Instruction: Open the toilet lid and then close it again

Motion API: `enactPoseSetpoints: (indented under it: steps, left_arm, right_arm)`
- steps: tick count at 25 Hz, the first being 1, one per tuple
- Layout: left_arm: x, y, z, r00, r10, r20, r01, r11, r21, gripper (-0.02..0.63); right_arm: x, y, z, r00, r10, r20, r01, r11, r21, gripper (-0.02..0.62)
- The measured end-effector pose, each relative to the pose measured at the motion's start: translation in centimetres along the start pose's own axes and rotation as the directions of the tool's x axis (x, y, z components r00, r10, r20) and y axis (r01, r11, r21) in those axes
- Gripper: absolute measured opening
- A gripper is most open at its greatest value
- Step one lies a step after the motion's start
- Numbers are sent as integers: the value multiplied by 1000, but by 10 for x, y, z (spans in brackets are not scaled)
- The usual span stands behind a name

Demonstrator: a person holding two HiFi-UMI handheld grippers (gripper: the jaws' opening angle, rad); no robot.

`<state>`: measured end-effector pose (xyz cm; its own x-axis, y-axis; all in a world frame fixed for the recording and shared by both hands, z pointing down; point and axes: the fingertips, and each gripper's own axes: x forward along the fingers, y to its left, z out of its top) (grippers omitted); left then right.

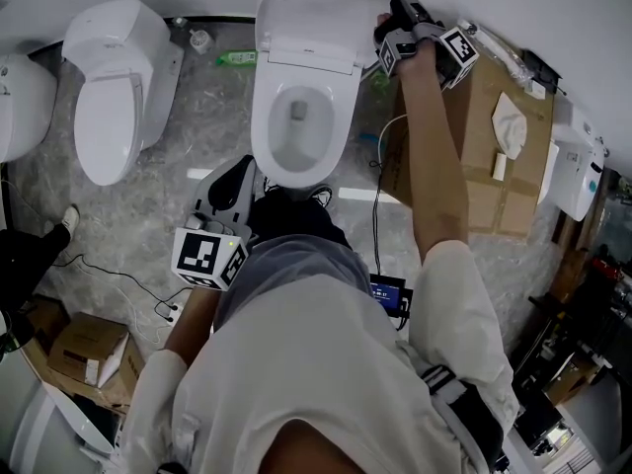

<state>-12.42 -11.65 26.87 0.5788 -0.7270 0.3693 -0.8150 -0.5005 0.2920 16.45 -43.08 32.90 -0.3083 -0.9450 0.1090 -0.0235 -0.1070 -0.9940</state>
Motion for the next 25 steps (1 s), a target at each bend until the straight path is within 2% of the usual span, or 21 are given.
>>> enactPoseSetpoints:
  steps: [4, 9, 14, 16, 18, 19, 20, 21, 23, 25]
  left_arm:
    - [0, -1, -2, 1000, -13, -6, 13, 1000, 3, 8]
    - [8, -6, 0, 999, -41, -9, 41, 999, 14, 8]
    - [13, -12, 1, 998, -61, -13, 62, 998, 22, 8]
    - [14, -14, 1, 998, -65, -15, 65, 998, 23, 8]
    - [15, -14, 1, 998, -65, -14, 65, 998, 22, 8]
    - [16, -14, 1, 998, -64, -14, 65, 998, 21, 8]
    - [17, -14, 1, 998, -64, -14, 64, 998, 20, 8]
    - [17, -14, 0, 998, -63, -14, 63, 998, 18, 8]
    - [16, -14, -2, 998, -59, -17, 60, 998, 16, 8]
    - [15, -14, -3, 998, -53, -17, 54, 998, 15, 8]
  right_arm:
    - [-11, 2, -7, 999, 27, -32, -28, 999, -31, 145]
    - [-20, 3, -10, 995, 62, -74, -64, 998, -16, 186]
    - [-39, -11, 1, 998, 14, -61, -12, 999, 31, 186]
    - [-48, -10, 3, 995, 8, -97, -10, 1000, -24, 186]
    - [-53, 0, 1, 986, -5, -164, -24, 985, -171, 175]
    - [-55, 7, -1, 980, -26, -197, -29, 962, -271, 173]
    - [-55, 14, -2, 973, -56, -225, -34, 924, -381, 172]
    - [-55, 21, -3, 965, -90, -247, -45, 870, -492, 173]
    - [-52, 34, -5, 948, -163, -273, -74, 722, -688, 173]
    - [-46, 43, -9, 928, -243, -281, -112, 539, -835, 173]
